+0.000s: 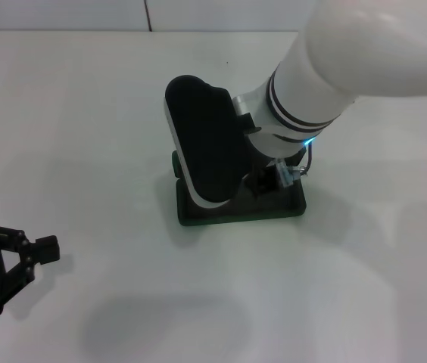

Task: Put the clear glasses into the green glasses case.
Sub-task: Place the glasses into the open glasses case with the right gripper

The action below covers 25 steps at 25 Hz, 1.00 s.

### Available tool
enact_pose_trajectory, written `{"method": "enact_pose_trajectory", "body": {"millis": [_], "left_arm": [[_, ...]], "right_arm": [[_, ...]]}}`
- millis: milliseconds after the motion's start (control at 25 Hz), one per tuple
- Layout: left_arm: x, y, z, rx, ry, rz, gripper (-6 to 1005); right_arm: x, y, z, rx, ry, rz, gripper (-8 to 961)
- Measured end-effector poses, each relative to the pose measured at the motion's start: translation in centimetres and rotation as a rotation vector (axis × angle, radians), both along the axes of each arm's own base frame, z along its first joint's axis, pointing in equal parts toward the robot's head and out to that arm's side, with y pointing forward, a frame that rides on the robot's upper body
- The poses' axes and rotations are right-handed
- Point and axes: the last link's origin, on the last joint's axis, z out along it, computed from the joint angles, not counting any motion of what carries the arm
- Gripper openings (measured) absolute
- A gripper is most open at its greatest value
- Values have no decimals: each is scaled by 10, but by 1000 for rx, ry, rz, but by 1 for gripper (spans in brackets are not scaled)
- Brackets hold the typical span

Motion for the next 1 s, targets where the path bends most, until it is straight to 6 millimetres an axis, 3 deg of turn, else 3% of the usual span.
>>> {"method": "enact_pose_trajectory", "body": {"millis": [1000], "left_arm": [[-2,0,-4,9,2,10,49]], "right_arm": [[3,2,-3,2,-7,11,127]]}}
